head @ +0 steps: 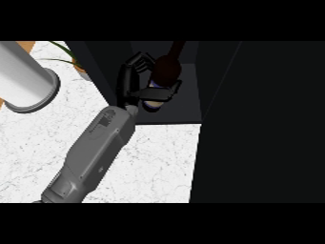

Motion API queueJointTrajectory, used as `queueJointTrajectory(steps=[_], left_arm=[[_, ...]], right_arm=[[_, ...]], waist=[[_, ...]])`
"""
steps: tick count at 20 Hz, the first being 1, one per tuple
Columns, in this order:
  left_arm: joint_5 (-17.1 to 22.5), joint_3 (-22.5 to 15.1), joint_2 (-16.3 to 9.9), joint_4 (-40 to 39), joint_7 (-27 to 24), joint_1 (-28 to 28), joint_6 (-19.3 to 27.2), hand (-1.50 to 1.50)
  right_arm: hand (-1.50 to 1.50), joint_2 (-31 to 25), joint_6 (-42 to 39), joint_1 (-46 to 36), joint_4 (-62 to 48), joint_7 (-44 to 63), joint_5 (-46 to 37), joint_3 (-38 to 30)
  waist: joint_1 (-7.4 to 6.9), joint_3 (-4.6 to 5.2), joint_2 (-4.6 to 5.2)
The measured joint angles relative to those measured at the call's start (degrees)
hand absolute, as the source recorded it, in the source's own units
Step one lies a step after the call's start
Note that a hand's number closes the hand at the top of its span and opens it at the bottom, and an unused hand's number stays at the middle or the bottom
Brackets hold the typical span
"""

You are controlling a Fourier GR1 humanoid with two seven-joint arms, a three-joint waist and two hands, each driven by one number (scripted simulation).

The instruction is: Pick up the wine, place it into the cabinet and close the cabinet

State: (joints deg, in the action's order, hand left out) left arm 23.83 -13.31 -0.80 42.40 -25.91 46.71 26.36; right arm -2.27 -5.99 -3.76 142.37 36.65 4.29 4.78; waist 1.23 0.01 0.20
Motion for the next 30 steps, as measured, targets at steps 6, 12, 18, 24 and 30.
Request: queueJointTrajectory(steps=[6,12,18,24,30], left_arm=[[0.9,2.0,0.5,-7.4,-1.9,5.0,-0.2,1.50],[0.6,3.7,0.6,-14.0,-8.1,8.8,0.7,1.50],[0.6,6.1,0.2,-20.0,-12.0,12.9,0.7,1.50],[2.5,9.4,0.7,-25.5,-14.2,15.7,-0.3,1.50],[5.4,13.2,0.8,-28.5,-14.5,17.5,-3.0,1.50]], right_arm=[[-1.50,-0.3,0.1,-0.8,0.1,1.3,0.1,0.2],[-1.50,-0.1,-0.9,0.5,-0.1,-0.6,0.2,-0.4],[-1.50,0.6,-0.8,-0.8,-0.7,-0.4,0.0,0.9],[-1.50,1.1,-1.5,0.3,-0.9,-1.4,0.2,1.5],[-1.50,1.4,-1.2,-0.6,-1.0,-1.1,0.3,1.7]], waist=[[0.20,0.02,0.01],[0.63,0.01,0.18],[0.87,0.01,0.29],[1.61,0.01,0.50],[1.89,0.00,0.69]])
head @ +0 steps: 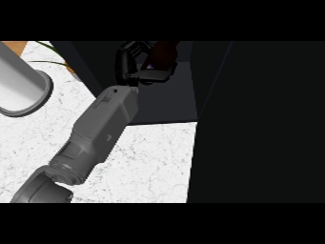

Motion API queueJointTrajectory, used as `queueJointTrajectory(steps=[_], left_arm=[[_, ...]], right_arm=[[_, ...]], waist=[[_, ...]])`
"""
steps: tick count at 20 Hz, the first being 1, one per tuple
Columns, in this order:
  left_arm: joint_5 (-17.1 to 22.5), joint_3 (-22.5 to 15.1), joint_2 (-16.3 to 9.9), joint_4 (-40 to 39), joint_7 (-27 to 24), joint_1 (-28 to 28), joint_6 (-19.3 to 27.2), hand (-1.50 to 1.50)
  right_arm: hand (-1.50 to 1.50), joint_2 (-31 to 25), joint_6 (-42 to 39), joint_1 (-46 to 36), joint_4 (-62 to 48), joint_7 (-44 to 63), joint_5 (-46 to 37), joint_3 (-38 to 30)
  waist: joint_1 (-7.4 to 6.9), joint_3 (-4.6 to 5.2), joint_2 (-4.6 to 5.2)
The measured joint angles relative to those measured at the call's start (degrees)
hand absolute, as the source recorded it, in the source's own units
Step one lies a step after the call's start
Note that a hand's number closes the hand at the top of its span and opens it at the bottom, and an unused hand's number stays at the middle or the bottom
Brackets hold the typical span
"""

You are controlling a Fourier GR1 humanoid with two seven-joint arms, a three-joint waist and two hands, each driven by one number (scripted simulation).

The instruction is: Pick up the wine, place it into the cabinet and close the cabinet

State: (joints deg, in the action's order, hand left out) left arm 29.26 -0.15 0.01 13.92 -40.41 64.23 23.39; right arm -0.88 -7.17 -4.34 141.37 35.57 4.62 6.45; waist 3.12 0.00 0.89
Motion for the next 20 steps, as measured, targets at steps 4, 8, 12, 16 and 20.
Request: queueJointTrajectory(steps=[4,8,12,16,20], left_arm=[[0.6,0.9,0.0,-1.8,-0.9,0.7,-1.1,1.50],[0.6,1.9,-0.1,-3.4,-1.5,1.2,-2.3,1.50],[0.3,2.3,-0.3,-5.0,-3.0,1.5,-1.9,1.50],[-0.3,2.4,-0.4,-6.6,-3.2,1.6,-1.0,-1.50],[-1.2,2.2,-0.4,-7.8,-2.7,2.0,0.4,-1.50]], right_arm=[[-1.50,0.3,1.2,-1.5,-0.2,1.3,-0.4,1.1],[-1.50,0.0,0.1,-0.2,-0.1,0.1,-0.4,1.2],[-1.50,0.3,-0.1,0.2,-0.3,-1.0,-0.5,1.7],[-1.50,-0.1,-0.8,0.2,-0.5,-1.6,-0.2,0.7],[-1.50,0.1,-0.8,-0.6,-0.8,-1.7,-0.1,0.6]], waist=[[0.02,-0.02,0.00],[0.36,-0.09,0.02],[0.68,-0.06,0.21],[0.95,-0.11,0.33],[0.94,-0.11,0.41]])
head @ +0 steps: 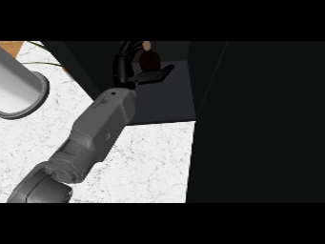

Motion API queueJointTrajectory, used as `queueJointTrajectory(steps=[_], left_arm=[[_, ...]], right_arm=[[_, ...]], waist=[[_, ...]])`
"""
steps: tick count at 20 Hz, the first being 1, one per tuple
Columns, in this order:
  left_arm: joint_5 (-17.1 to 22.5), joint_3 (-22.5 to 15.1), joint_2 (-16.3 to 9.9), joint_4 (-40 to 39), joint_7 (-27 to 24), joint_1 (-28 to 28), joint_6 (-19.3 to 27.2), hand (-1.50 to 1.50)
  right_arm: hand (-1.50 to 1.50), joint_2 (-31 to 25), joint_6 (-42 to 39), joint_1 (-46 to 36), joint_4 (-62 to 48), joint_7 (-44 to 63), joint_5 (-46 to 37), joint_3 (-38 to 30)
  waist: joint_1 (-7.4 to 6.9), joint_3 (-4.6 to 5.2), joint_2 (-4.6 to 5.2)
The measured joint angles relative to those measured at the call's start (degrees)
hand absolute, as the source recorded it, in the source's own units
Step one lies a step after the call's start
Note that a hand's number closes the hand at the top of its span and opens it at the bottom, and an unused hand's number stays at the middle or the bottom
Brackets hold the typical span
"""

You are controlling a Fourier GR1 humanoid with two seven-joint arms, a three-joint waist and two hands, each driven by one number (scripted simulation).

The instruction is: Pick up the wine, place it into the cabinet and close the cabinet

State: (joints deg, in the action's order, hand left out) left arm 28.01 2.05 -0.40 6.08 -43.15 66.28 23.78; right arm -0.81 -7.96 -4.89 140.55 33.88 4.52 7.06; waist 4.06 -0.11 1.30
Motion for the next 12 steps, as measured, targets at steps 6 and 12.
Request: queueJointTrajectory(steps=[6,12], left_arm=[[-1.5,-0.6,0.1,-1.5,-0.9,-0.9,2.5,-1.50],[-2.6,-1.0,0.0,-2.2,-1.3,-1.5,4.3,-1.50]], right_arm=[[-1.50,0.3,0.2,0.5,0.2,0.2,0.1,0.7],[-1.50,0.1,0.1,0.2,0.3,0.7,0.1,0.6]], waist=[[0.17,0.07,0.08],[0.54,0.09,0.20]])
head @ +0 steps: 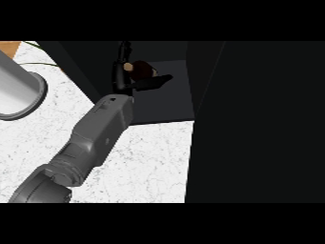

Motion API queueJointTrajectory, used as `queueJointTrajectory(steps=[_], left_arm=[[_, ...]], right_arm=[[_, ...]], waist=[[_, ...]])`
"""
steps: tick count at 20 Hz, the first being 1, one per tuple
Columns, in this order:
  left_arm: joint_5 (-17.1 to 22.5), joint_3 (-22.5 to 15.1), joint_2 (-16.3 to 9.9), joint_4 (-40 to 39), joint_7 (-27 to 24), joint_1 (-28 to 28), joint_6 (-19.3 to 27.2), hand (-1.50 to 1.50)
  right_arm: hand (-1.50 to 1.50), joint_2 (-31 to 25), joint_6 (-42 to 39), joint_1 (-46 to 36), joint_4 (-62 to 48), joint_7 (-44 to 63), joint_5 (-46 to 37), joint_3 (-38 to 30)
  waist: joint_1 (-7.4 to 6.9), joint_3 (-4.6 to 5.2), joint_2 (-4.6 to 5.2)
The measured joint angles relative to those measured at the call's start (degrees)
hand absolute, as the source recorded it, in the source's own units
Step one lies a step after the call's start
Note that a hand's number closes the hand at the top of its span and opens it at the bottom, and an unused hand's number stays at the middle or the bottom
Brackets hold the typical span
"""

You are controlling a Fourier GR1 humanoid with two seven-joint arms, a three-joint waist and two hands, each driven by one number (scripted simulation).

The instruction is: Pick up the wine, place it into the cabinet and close the cabinet

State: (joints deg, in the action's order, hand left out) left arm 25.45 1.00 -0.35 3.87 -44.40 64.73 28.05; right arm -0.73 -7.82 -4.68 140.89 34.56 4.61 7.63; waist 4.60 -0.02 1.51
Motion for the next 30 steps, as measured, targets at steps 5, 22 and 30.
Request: queueJointTrajectory(steps=[5,22,30], left_arm=[[0.5,1.0,0.0,0.9,-1.4,-0.8,-0.4,-1.50],[-1.2,0.3,0.5,1.6,-3.9,-1.7,-7.8,-1.50],[-0.2,0.1,0.5,2.0,-3.7,-1.9,-11.0,-1.50]], right_arm=[[-1.50,0.0,-0.4,0.7,0.2,-0.2,0.2,0.1],[-1.50,0.4,-0.5,0.5,-0.4,-1.0,0.1,0.7],[-1.50,0.6,0.8,-1.0,-0.4,0.8,0.1,1.8]], waist=[[0.27,-0.01,0.01],[-0.31,0.11,-0.02],[-0.24,0.18,-0.14]])
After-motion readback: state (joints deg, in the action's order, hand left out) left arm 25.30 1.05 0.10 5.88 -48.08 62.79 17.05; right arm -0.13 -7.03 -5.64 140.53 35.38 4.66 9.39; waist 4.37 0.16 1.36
